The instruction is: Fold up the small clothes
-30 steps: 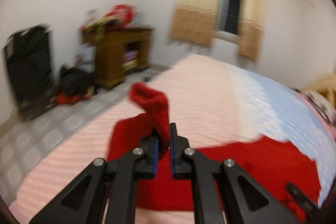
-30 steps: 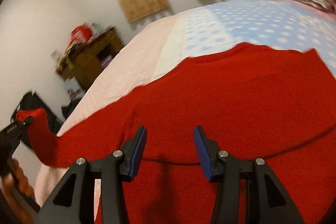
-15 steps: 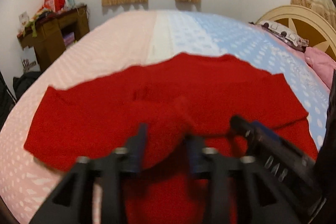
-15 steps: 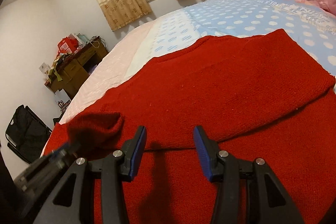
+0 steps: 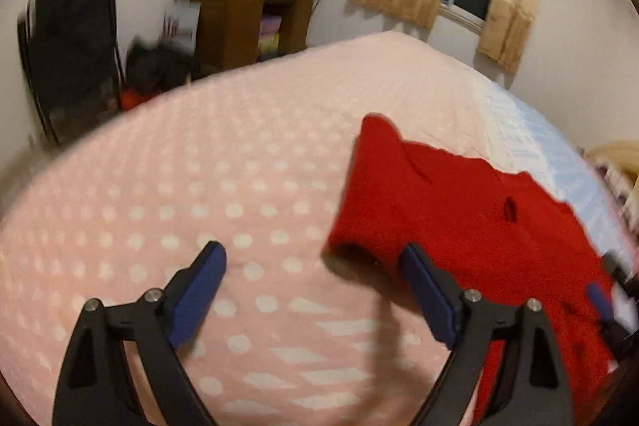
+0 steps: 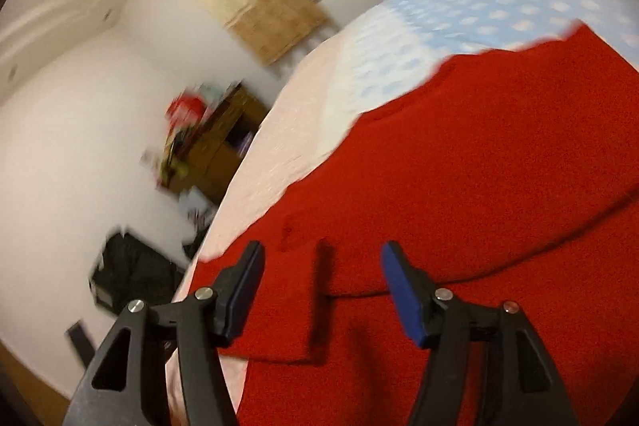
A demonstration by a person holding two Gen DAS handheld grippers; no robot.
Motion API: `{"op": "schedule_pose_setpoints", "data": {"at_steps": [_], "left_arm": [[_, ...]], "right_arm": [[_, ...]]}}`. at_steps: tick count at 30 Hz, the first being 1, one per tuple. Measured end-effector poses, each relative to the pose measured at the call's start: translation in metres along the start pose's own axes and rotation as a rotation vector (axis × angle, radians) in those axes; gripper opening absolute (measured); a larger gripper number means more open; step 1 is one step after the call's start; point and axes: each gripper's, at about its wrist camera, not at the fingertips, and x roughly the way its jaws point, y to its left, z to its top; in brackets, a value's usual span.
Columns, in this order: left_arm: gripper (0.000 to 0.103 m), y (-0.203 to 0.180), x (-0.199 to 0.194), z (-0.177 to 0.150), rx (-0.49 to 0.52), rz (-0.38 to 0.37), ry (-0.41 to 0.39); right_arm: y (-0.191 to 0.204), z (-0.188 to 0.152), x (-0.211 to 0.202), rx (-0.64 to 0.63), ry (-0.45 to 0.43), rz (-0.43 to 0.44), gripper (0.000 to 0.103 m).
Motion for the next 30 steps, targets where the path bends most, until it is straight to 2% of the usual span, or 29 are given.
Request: {"op": "schedule_pose_setpoints", "data": {"at_steps": [2,4,5,7,8,9,13,16,20,22,26,30], "left_arm": [[0.093,-0.001,-0.005,-0.001,-0.006,-0.008,-0.018],[0.094,-0.004,-0.004,-0.003,0.001,0.004,-0.004],[0.096,-0.003,-0.005,-0.002,0.004,0.001,-0.004],[0.098,-0.007,-0.005,-0.002,0.010,-0.011,-0.003],[0.098,-0.007,-0.006,-0.002,0.009,-0.014,-0.003],[0.099,-0.002,-0.002,0.001,0.006,-0.019,-0.003],[0.100,0.006,-0.003,0.001,-0.049,-0.091,-0.029],[0.100,0.013,-0.004,0.003,-0.086,-0.127,-0.041],[0.100,0.012,-0.003,0.004,-0.061,-0.100,-0.037],[0.100,0.011,-0.002,0.005,-0.055,-0.091,-0.034],[0.100,0.010,0.000,0.006,-0.047,-0.081,-0.030],[0.100,0.004,0.002,0.006,-0.029,-0.057,-0.025]], "right_arm": [[0.018,-0.010,0.018,-0.099,0.068,-0.048,0.062],[0.028,-0.019,0.039,-0.164,0.153,-0.107,0.062],[0.031,-0.023,0.045,-0.188,0.163,-0.116,0.058],[0.042,-0.029,0.050,-0.286,0.151,-0.177,0.046],[0.046,-0.030,0.054,-0.327,0.166,-0.200,0.028],[0.048,-0.031,0.056,-0.347,0.175,-0.210,0.015],[0.053,-0.027,0.048,-0.372,0.161,-0.198,0.010],[0.062,-0.008,0.027,-0.407,0.092,-0.174,0.010],[0.071,0.032,-0.006,-0.485,0.003,-0.202,0.010],[0.064,0.052,-0.025,-0.516,-0.023,-0.232,0.010],[0.028,0.082,-0.061,-0.562,-0.074,-0.357,0.010],[-0.027,0.095,-0.077,-0.537,-0.043,-0.484,0.010]]}}
